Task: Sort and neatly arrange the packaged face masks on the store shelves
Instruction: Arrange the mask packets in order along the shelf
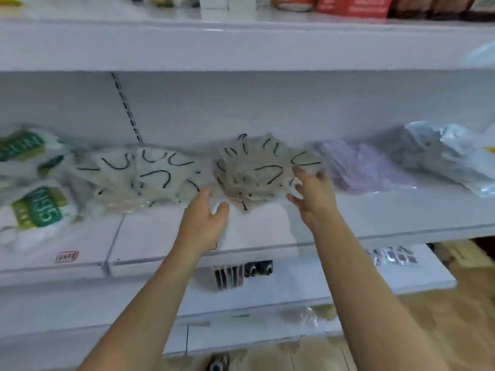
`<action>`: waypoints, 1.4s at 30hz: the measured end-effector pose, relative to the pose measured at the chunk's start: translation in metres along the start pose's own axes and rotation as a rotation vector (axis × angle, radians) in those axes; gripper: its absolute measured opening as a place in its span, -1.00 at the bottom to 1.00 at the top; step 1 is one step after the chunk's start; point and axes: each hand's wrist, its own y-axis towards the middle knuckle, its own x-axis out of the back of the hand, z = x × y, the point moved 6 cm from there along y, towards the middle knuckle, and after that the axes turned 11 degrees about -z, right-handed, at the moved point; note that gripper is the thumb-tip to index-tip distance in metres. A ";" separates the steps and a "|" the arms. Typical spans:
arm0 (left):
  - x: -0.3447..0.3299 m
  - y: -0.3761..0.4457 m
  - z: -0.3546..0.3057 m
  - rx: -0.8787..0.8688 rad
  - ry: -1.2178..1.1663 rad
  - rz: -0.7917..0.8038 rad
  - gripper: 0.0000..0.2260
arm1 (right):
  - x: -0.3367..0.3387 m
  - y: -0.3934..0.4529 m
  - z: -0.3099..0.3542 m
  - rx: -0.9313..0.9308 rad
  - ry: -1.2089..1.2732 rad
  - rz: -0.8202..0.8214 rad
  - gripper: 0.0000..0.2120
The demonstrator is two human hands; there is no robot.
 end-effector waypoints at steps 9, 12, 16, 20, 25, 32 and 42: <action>0.042 -0.040 0.041 0.035 0.717 -0.057 -0.40 | -0.020 -0.073 -0.052 0.734 -1.102 0.334 -0.35; 0.081 -0.041 0.049 0.070 0.705 -0.131 -0.40 | -0.059 -0.107 -0.068 0.771 -1.233 0.498 -0.30; 0.149 -0.045 0.077 0.139 0.662 -0.241 -0.41 | -0.113 -0.156 -0.094 0.787 -1.227 0.660 -0.29; 0.225 -0.052 0.127 0.206 0.654 -0.306 -0.44 | -0.172 -0.195 -0.129 0.767 -1.223 0.722 -0.32; 0.339 -0.048 0.200 0.256 0.658 -0.346 -0.45 | -0.265 -0.264 -0.183 0.763 -1.112 0.777 -0.38; 0.495 -0.040 0.291 0.327 0.599 -0.414 -0.48 | -0.409 -0.366 -0.254 0.770 -0.956 0.854 -0.48; 0.579 0.034 0.356 0.267 0.540 -0.404 -0.47 | -0.627 -0.358 -0.304 0.625 -1.019 0.779 -0.61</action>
